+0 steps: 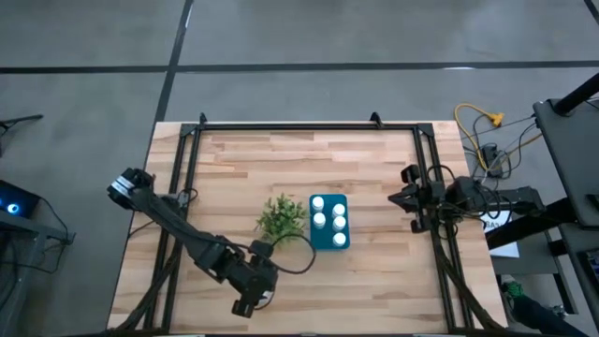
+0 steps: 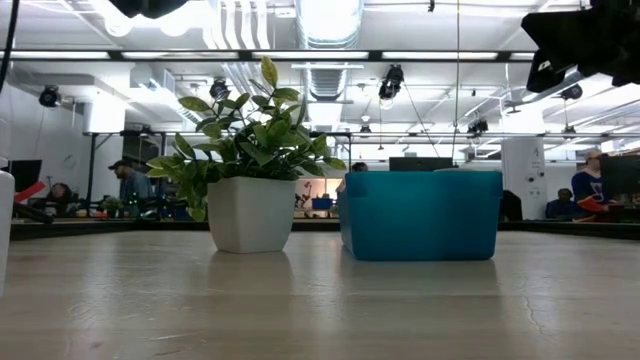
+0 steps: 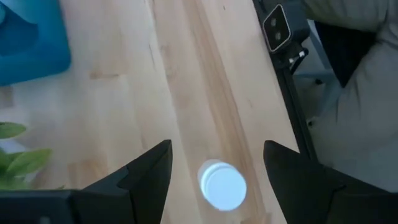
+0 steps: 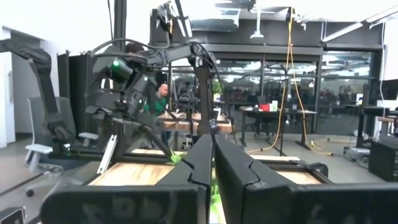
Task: Pick and place pill bottles into a basket
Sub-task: Put the white medicine bottle into the blue bin
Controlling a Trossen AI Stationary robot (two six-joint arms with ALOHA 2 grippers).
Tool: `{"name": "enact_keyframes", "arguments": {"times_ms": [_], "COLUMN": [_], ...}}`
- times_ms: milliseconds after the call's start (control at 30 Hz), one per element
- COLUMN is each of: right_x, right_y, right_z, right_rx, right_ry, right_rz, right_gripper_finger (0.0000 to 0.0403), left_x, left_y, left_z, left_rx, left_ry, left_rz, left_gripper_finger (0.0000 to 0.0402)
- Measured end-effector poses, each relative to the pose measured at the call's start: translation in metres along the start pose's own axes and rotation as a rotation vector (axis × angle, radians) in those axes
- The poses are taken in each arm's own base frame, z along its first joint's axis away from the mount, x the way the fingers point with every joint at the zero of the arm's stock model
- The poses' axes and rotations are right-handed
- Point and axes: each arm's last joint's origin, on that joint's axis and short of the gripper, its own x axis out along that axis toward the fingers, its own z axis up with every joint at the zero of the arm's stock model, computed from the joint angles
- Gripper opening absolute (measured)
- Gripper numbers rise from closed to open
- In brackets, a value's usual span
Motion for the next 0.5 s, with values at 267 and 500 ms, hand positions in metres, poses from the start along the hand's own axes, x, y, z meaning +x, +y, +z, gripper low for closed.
{"name": "enact_keyframes", "arguments": {"times_ms": [267, 500], "right_x": [0.000, 0.000], "right_y": [0.000, 0.000], "right_z": [-0.002, -0.003], "right_rx": [0.011, 0.025], "right_ry": [0.025, 0.030], "right_rz": [0.000, 0.000], "right_gripper_finger": [0.0009, 0.0009], "left_x": [0.019, 0.030], "left_y": [-0.006, -0.013], "left_z": [-0.004, -0.009], "left_rx": [-0.025, -0.048], "left_ry": [0.061, 0.097], "left_rz": [-0.028, -0.026], "left_gripper_finger": [0.0235, 0.0235]}}
